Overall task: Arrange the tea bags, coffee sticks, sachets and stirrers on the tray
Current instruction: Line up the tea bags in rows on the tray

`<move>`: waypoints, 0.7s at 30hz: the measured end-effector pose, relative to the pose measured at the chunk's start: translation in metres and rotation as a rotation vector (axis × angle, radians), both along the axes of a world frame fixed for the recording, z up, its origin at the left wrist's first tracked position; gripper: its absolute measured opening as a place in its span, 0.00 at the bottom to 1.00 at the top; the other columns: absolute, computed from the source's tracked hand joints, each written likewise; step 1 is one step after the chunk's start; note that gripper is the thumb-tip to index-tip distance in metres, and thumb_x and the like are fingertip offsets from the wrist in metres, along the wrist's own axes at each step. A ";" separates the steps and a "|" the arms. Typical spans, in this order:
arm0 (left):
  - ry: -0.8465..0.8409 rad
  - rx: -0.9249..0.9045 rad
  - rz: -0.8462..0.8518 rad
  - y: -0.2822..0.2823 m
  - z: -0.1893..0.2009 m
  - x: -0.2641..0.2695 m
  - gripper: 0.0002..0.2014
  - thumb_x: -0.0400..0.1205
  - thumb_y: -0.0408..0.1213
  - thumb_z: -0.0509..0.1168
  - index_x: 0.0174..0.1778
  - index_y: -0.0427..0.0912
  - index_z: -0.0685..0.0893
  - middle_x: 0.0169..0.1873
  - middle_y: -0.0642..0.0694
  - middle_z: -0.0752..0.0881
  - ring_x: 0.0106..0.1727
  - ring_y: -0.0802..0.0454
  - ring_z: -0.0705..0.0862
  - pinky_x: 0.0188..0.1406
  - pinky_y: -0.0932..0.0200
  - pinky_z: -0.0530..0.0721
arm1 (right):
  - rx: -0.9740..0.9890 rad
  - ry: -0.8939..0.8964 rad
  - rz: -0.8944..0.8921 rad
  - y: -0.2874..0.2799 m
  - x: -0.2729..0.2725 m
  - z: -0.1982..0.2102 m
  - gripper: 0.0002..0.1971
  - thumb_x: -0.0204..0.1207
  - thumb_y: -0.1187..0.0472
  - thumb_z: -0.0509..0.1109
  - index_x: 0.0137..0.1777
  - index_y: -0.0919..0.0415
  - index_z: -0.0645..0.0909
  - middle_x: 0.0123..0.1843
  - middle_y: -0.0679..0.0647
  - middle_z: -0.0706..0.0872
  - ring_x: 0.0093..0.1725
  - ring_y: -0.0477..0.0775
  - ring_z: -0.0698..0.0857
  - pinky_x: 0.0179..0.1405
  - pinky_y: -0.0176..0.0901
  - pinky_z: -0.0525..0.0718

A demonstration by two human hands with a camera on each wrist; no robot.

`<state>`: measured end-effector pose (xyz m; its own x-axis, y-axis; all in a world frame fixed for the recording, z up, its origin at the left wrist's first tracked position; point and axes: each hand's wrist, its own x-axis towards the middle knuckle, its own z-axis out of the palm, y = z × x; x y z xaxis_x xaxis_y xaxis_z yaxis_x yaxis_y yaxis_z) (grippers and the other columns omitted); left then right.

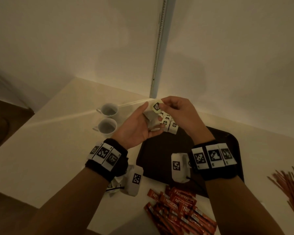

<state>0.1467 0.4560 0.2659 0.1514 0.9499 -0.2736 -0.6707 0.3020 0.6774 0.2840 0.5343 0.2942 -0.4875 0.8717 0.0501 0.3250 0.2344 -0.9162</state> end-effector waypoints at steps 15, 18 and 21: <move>0.142 0.072 0.204 0.016 0.001 0.008 0.05 0.80 0.28 0.64 0.48 0.40 0.84 0.38 0.49 0.90 0.40 0.55 0.89 0.35 0.68 0.85 | 0.506 -0.237 0.219 0.023 -0.008 0.058 0.09 0.71 0.50 0.75 0.43 0.55 0.88 0.34 0.43 0.82 0.33 0.36 0.78 0.35 0.26 0.73; 0.170 0.104 0.208 0.017 0.003 0.008 0.05 0.79 0.29 0.64 0.46 0.40 0.84 0.36 0.49 0.90 0.37 0.56 0.88 0.34 0.68 0.85 | 0.494 -0.260 0.236 0.023 -0.008 0.054 0.10 0.71 0.51 0.75 0.43 0.57 0.87 0.36 0.46 0.83 0.32 0.40 0.77 0.38 0.35 0.75; 0.188 0.116 0.205 0.018 0.003 0.010 0.04 0.79 0.28 0.65 0.46 0.41 0.83 0.35 0.49 0.89 0.35 0.57 0.87 0.32 0.69 0.84 | 0.497 -0.247 0.206 0.023 -0.008 0.050 0.10 0.72 0.52 0.75 0.44 0.58 0.86 0.33 0.44 0.84 0.31 0.39 0.78 0.37 0.33 0.76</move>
<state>0.1564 0.4739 0.2687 -0.0902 0.9819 -0.1663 -0.5689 0.0863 0.8178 0.2762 0.5572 0.3446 -0.6936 0.6586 0.2917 0.4166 0.6972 -0.5834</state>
